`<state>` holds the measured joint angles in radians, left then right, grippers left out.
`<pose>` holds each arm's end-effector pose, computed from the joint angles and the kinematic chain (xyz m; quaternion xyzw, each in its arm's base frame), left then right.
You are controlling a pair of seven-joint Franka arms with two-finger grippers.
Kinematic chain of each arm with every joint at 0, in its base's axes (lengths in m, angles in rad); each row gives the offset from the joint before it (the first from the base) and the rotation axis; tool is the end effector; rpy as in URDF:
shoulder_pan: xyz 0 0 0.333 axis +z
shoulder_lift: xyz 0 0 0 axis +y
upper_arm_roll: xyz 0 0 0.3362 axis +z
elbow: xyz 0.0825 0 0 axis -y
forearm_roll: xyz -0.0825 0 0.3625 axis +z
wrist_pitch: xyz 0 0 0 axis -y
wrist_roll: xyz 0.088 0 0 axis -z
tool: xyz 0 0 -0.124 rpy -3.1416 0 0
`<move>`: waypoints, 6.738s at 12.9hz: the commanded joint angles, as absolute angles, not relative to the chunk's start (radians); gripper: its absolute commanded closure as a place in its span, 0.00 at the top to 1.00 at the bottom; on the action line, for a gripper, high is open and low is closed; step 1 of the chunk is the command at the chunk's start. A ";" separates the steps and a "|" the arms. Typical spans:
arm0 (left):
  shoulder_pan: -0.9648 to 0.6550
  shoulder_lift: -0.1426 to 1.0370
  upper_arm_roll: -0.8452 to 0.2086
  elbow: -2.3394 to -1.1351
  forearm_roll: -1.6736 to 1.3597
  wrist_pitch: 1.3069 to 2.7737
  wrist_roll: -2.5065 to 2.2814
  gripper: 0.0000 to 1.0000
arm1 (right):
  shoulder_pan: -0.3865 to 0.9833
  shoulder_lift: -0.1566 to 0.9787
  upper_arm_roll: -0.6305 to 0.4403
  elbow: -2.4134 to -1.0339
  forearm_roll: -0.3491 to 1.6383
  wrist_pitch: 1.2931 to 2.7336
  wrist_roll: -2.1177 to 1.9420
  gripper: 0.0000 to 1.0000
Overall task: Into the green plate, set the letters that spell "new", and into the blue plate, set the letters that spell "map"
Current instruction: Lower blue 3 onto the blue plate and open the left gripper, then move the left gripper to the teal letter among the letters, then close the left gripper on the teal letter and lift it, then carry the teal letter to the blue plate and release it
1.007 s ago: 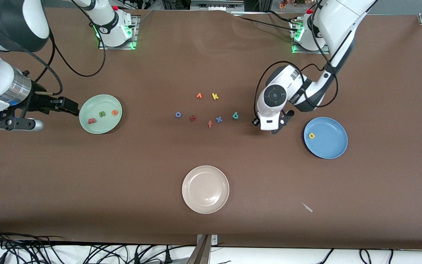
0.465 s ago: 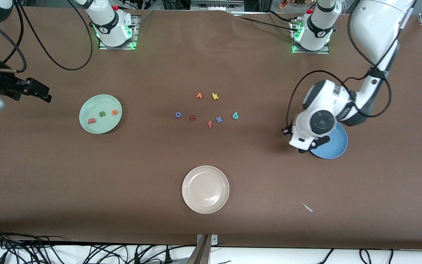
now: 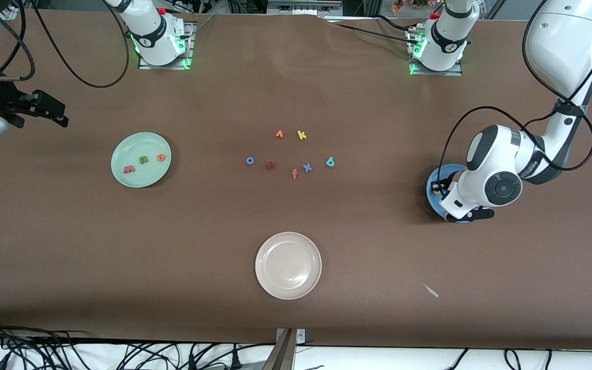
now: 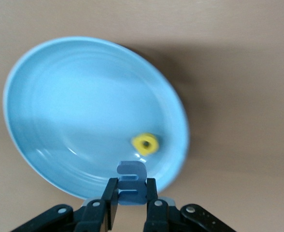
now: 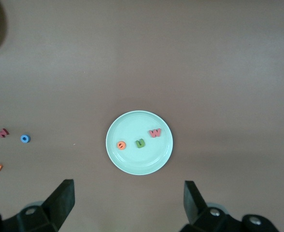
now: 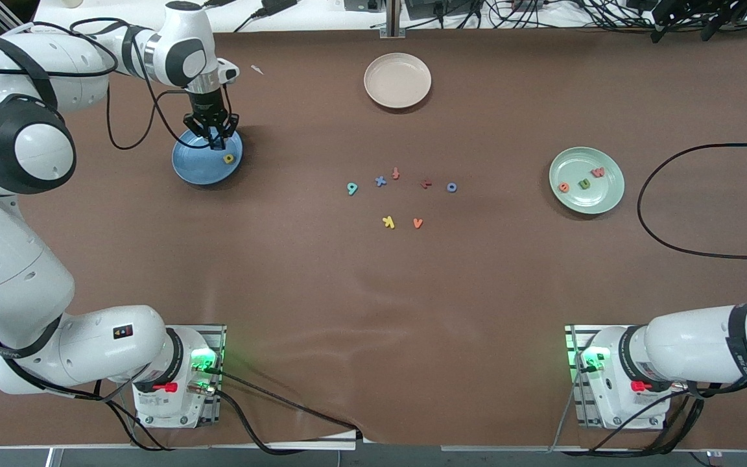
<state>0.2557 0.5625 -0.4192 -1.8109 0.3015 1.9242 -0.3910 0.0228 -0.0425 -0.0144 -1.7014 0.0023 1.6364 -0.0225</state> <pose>0.5898 -0.0559 0.2430 -0.9806 -0.0393 0.1800 0.0672 0.5217 0.0045 0.5967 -0.9998 -0.0154 0.0112 0.0015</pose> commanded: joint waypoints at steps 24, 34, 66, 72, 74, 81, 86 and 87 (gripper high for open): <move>0.059 0.615 -0.758 -2.011 0.570 2.407 -1.339 1.00 | 0.017 -0.041 -0.006 -1.692 -0.008 1.620 0.003 1.00; -0.017 0.724 -0.741 -1.936 0.724 2.401 -1.508 0.87 | 0.018 -0.040 -0.002 -1.692 0.000 1.621 0.003 1.00; -0.020 0.729 -0.729 -1.867 0.649 2.232 -1.436 0.16 | 0.018 -0.003 -0.003 -1.689 0.005 1.744 -0.018 1.00; 0.090 0.699 -0.732 -1.661 0.410 1.887 -0.985 0.16 | 0.018 -0.003 0.002 -1.689 0.005 1.721 -0.015 1.00; 0.162 0.692 -0.732 -1.661 0.411 1.844 -0.851 0.16 | 0.018 -0.003 0.000 -1.689 0.005 1.720 -0.015 1.00; 0.454 0.667 -0.715 -1.674 0.460 1.736 -0.203 0.17 | 0.018 -0.003 -0.006 -1.689 0.006 1.707 -0.011 1.00; 0.483 0.726 -0.686 -1.678 0.569 1.753 -0.114 0.36 | 0.018 -0.003 -0.006 -1.689 0.006 1.707 -0.011 1.00; 0.482 0.724 -0.686 -1.677 0.568 1.749 -0.114 0.88 | 0.018 -0.003 -0.006 -1.689 0.006 1.707 -0.011 1.00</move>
